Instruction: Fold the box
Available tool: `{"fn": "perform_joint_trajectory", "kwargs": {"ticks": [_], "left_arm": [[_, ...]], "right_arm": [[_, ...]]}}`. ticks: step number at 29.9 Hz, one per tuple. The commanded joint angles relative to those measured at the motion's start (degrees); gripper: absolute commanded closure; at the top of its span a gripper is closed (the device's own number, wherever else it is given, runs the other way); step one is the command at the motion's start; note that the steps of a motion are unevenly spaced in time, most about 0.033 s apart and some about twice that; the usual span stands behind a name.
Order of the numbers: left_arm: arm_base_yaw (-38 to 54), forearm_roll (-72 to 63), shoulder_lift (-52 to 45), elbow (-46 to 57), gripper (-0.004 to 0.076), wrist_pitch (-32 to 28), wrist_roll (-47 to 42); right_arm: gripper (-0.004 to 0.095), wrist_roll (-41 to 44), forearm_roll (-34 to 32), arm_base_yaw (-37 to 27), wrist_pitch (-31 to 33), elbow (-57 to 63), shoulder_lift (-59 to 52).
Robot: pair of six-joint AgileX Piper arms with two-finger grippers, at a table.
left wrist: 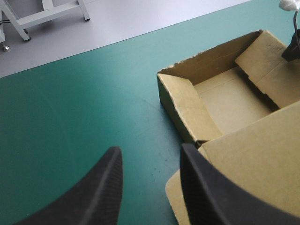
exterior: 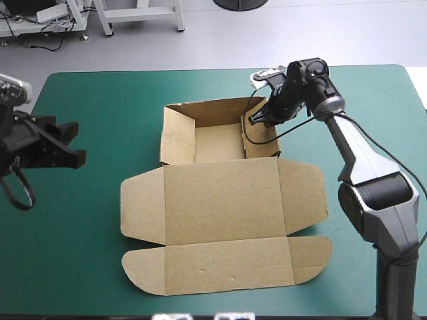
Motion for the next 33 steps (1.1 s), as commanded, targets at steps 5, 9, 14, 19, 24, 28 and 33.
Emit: {"fn": "perform_joint_trajectory", "kwargs": {"ticks": [5, 9, 14, 19, 24, 28, 33], "left_arm": [[0.23, 4.31, -10.17, 8.63, 0.0437, 1.69, -0.35], [0.23, 4.31, -13.28, 11.07, 0.0437, 1.66, -0.35], [0.23, 4.44, -14.3, 11.16, 0.0437, 1.19, -0.35], [0.23, 4.44, -14.3, 11.16, 0.0437, 1.19, -0.35], [-0.12, 4.47, -14.3, 11.32, 0.0437, 0.35, -0.35], [-2.91, 6.36, -14.3, 11.31, 0.0437, 0.21, -0.35], [-5.52, 7.48, -14.3, 11.31, 0.0437, 0.17, -0.35]], "right_arm": [[0.0643, -1.47, 4.46, -0.48, 0.44, -1.27, 0.72], [0.0865, -2.49, 4.58, -0.48, -0.63, -1.27, 1.3], [0.0928, -2.49, 3.93, -0.48, 0.42, -4.0, 1.2], [0.0928, -1.38, -3.32, -0.48, 0.42, -8.93, -1.36], [0.0928, 0.81, -13.11, -4.32, 0.42, -10.84, -6.88], [0.0928, 1.51, -11.87, -14.27, 0.42, -9.15, -11.91], [0.0927, 2.23, -10.5, -29.32, 0.42, -2.97, -18.06]]}}
